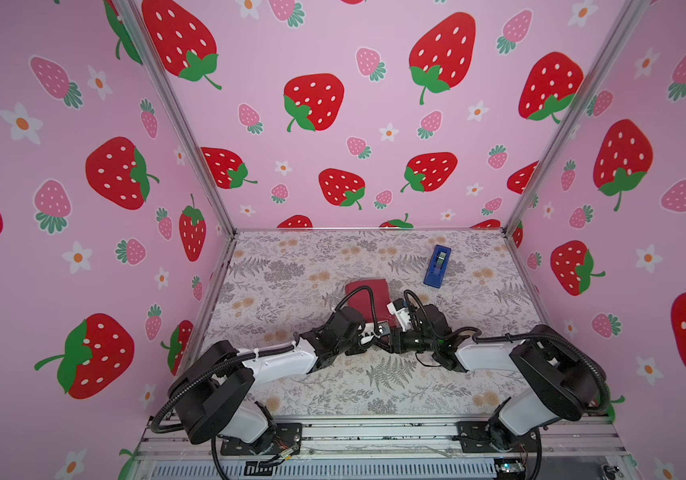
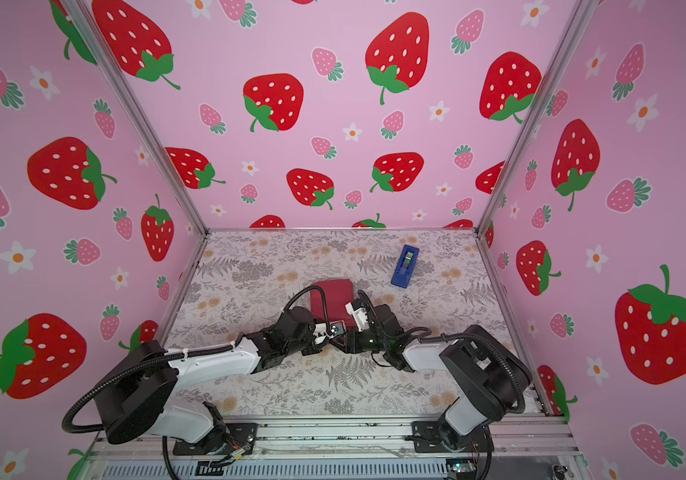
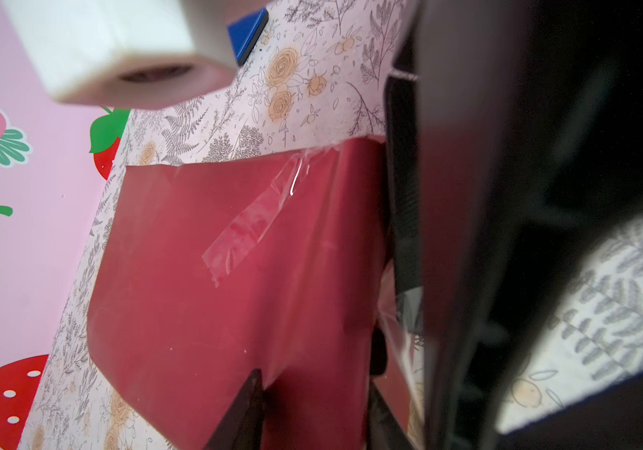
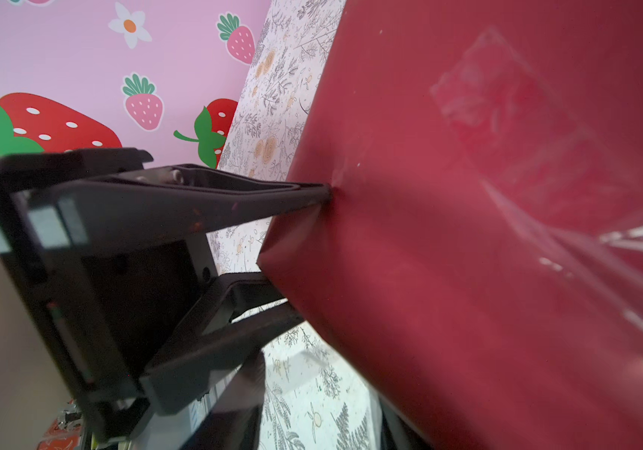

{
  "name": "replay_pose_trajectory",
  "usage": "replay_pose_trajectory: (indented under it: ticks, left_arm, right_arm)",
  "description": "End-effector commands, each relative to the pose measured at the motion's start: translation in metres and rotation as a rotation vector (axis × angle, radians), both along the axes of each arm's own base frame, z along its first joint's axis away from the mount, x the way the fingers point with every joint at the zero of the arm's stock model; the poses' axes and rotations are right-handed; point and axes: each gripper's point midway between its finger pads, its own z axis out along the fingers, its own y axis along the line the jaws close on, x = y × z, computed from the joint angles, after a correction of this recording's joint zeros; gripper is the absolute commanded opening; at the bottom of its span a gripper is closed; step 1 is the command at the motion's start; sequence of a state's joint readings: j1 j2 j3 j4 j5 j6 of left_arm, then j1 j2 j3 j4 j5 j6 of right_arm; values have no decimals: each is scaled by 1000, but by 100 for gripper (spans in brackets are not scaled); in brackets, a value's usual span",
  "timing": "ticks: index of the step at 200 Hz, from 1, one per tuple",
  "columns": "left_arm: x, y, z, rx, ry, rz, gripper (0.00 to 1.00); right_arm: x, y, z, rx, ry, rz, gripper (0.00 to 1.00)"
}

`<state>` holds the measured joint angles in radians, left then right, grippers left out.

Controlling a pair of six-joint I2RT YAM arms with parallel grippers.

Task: Wrap the gift box in paper

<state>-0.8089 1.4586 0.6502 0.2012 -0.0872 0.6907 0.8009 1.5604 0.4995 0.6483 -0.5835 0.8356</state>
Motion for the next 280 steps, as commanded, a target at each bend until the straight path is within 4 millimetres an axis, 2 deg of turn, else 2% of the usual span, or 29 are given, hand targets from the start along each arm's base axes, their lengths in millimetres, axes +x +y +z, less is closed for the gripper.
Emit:
replay_pose_trajectory:
  ticks: [1,59,79,117,149,176,225,239,255,267,280]
  left_arm:
    - [-13,23,-35,131,105,22,39]
    - [-12,22,-34,128,106,23,37]
    - [-12,22,-35,131,108,22,37]
    - [-12,23,-36,133,110,23,36]
    - [-12,22,-35,135,110,22,36]
    - [-12,23,-35,136,109,22,36]
    - [-12,23,-35,135,110,24,35]
    - [-12,23,-36,137,113,24,35]
    - [-12,23,-36,136,111,24,35]
    - [-12,23,-36,137,111,23,35]
    - [-12,23,-36,137,112,22,35]
  right_arm:
    - [-3,5,27,71,-20,16,49]
    - [-7,4,26,77,2,20,50]
    - [-9,3,25,77,7,24,44]
    - [-15,-1,30,89,6,25,45]
    - [-15,-16,32,64,-48,-20,32]
    - [-16,-29,33,34,-76,-45,30]
    - [-1,-58,46,9,-123,-163,23]
    - [5,-64,48,11,-123,-194,31]
    - [9,-68,53,25,-125,-215,32]
    - [11,-65,58,42,-133,-208,30]
    - [12,-62,60,46,-136,-197,21]
